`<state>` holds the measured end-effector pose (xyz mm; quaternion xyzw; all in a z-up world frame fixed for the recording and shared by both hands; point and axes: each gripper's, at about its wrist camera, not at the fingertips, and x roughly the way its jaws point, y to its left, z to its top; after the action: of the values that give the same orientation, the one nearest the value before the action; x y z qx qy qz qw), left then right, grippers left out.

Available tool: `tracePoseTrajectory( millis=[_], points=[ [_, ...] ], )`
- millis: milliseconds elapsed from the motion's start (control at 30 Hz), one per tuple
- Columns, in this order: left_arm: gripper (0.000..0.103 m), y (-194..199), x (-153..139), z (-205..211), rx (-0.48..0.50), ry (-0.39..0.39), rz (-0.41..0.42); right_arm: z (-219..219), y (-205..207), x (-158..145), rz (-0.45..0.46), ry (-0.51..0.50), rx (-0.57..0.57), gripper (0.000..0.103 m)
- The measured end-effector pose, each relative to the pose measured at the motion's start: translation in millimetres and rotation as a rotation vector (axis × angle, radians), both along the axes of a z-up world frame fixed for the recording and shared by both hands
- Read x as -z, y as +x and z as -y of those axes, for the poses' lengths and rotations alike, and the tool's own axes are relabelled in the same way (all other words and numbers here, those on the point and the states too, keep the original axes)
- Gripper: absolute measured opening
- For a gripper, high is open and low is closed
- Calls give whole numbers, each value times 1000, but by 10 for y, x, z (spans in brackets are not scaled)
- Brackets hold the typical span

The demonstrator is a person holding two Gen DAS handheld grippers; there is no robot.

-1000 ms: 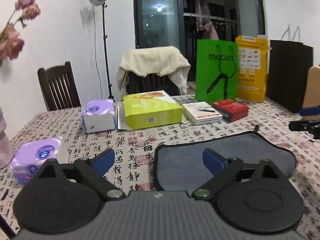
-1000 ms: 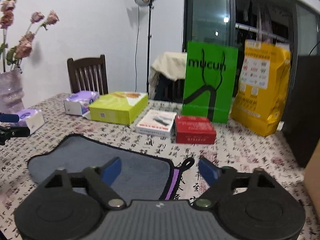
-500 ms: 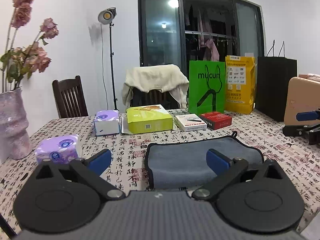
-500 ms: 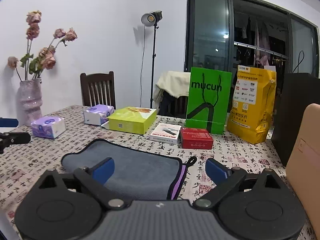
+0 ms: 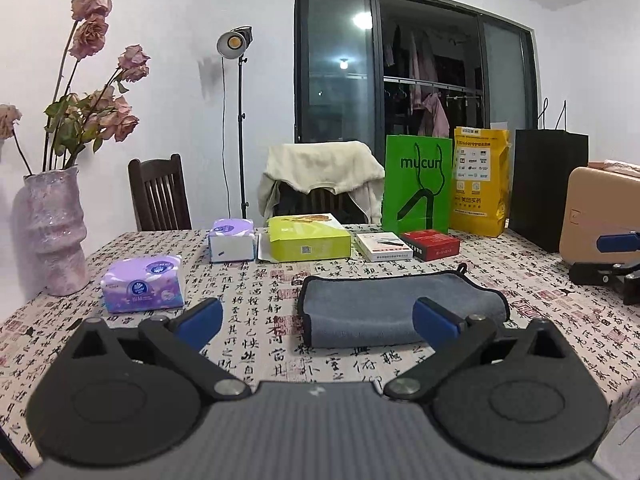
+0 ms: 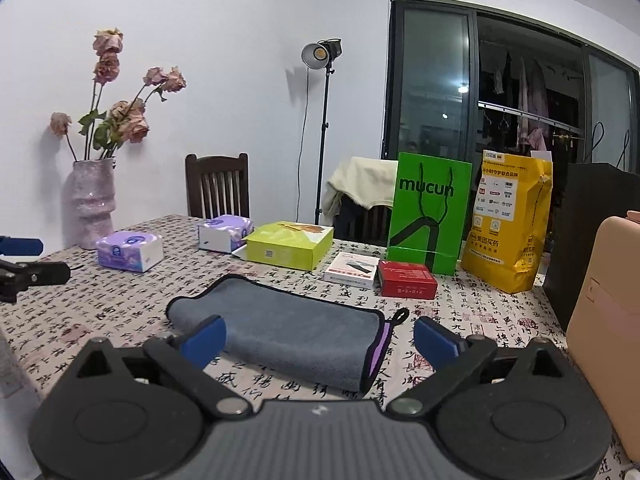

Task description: Fold towel

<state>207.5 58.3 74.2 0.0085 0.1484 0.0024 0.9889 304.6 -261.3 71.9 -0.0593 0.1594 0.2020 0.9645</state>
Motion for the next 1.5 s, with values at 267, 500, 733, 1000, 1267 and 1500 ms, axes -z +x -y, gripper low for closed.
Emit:
tracePoseTrajectory(
  millis=[267, 500, 733, 1000, 1267, 1500],
  points=[
    [103, -252, 49, 87, 13, 20, 23, -41, -326, 66, 69, -3, -12, 101],
    [103, -442, 170, 174, 7, 24, 27, -100, -593, 146, 93, -23, -18, 102],
    [103, -638, 236, 177, -6, 18, 34, -148, -877, 240, 93, -36, -37, 102],
    [103, -904, 301, 220, -13, 19, 53, -171, -1097, 302, 87, -13, -65, 102],
    [103, -1087, 360, 269, 2, -11, 53, -171, -1259, 383, 74, 11, -69, 102],
    [103, -1240, 455, 312, 43, -27, 49, -182, -1463, 446, 70, 33, -78, 102]
  ],
)
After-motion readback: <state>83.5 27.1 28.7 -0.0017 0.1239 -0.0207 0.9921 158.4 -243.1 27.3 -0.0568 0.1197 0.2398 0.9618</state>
